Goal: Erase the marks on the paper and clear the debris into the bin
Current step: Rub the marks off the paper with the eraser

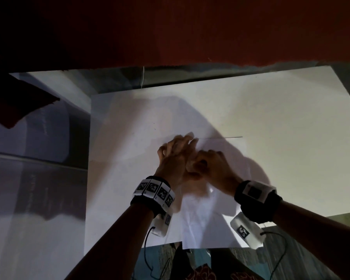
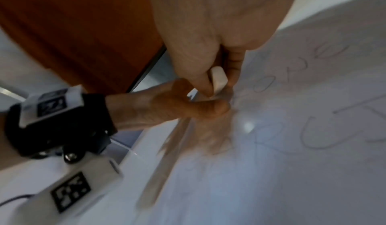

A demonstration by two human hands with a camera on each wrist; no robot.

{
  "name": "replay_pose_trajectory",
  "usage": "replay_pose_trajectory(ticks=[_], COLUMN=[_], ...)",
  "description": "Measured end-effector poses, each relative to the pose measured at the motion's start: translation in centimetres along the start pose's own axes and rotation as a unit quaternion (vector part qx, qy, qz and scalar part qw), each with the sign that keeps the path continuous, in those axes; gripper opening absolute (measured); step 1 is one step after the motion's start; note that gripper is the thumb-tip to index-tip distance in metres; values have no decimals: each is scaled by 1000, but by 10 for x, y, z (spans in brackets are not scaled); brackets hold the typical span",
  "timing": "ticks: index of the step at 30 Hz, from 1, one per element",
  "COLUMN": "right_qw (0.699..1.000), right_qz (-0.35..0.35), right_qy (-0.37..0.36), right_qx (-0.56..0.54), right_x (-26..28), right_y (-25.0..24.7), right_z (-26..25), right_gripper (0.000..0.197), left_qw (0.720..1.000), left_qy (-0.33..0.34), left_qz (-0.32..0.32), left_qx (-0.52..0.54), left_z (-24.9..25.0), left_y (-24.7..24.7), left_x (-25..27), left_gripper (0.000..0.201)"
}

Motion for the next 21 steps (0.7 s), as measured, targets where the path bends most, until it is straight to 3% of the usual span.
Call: replay_pose_trajectory(ticks=[4, 8, 12, 16, 18, 21], right_qw=[994, 999, 988, 997, 994, 990], right_qz=[102, 28, 126, 59, 82, 106], right_qy=[39, 5, 79, -4, 27, 83], right_qx=[21, 16, 47, 56, 63, 45], right_x=[-12, -7, -19, -11, -11, -11], right_y=[-20, 2, -28, -16, -27, -35], right_z=[23, 2, 34, 17, 30, 44], right_gripper=[7, 21, 5, 6, 4, 6], left_qw=[1000, 1000, 1000, 1000, 1000, 999], left_qy=[-8, 2, -10, -12, -10, -15], left_qz=[-18, 1, -16, -13, -20, 25], left_qx=[21, 6, 12, 7, 17, 24], left_z=[0, -2, -2, -1, 1, -1], left_y=[2, 2, 2, 0, -1, -2], left_x=[-1, -1, -1, -1, 0, 4], left_gripper=[117, 119, 123, 123, 121, 126])
Point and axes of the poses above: each hand's wrist, its own x-axis away from the middle knuckle, its own y-axis out of the palm, z = x × y, the point moved 5 cm from there along -x, towards the middle knuckle, and after that the axes turned 12 degrees about -y, right-handed, at the moved point
